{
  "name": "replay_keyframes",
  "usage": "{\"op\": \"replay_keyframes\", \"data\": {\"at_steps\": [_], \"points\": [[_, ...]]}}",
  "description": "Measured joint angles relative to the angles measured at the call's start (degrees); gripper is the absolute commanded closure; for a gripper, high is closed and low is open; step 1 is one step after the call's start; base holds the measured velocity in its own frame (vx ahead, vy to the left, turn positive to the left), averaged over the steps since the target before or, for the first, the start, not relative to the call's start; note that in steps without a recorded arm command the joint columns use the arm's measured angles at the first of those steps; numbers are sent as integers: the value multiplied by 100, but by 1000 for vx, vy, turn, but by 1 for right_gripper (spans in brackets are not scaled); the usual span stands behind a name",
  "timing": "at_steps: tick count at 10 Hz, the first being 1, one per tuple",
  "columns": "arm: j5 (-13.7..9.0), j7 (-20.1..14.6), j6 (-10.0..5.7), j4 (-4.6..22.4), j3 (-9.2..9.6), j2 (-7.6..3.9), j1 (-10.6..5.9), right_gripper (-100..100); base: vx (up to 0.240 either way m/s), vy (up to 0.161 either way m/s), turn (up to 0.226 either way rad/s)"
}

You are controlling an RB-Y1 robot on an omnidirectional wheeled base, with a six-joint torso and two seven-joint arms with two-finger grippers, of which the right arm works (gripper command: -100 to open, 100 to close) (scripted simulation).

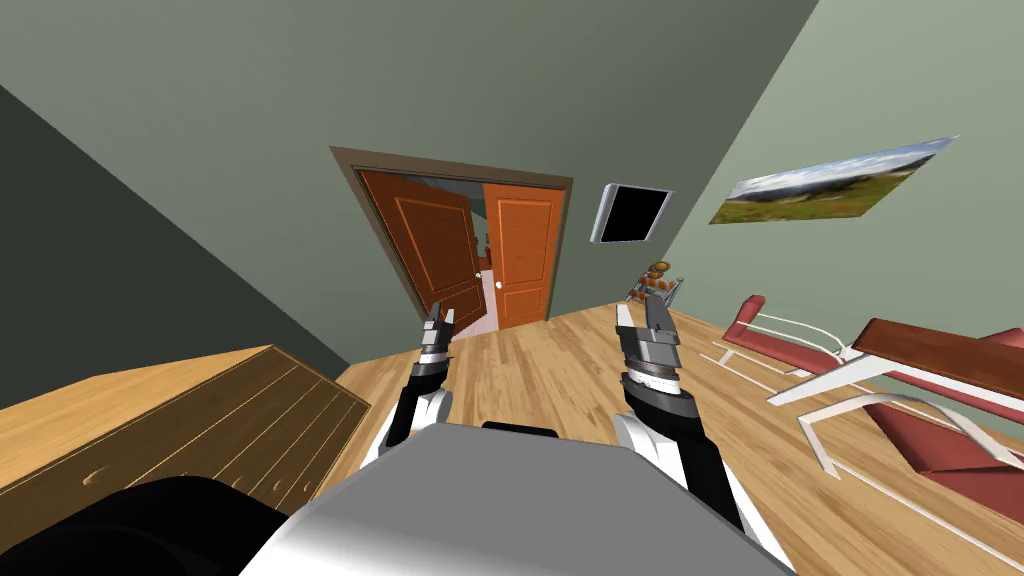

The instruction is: Push the door open

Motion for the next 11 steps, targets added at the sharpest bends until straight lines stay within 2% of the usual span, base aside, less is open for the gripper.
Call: {"op": "replay_keyframes", "data": {"at_steps": [4,9,11], "points": [[-303,-355,-100,406,-100,-106,-107,-100,130,18,203],[-692,-849,-331,1029,-167,-189,-217,-100,105,-8,207],[-850,-1037,-392,1294,-186,-200,-309,-100,124,-12,276]]}}
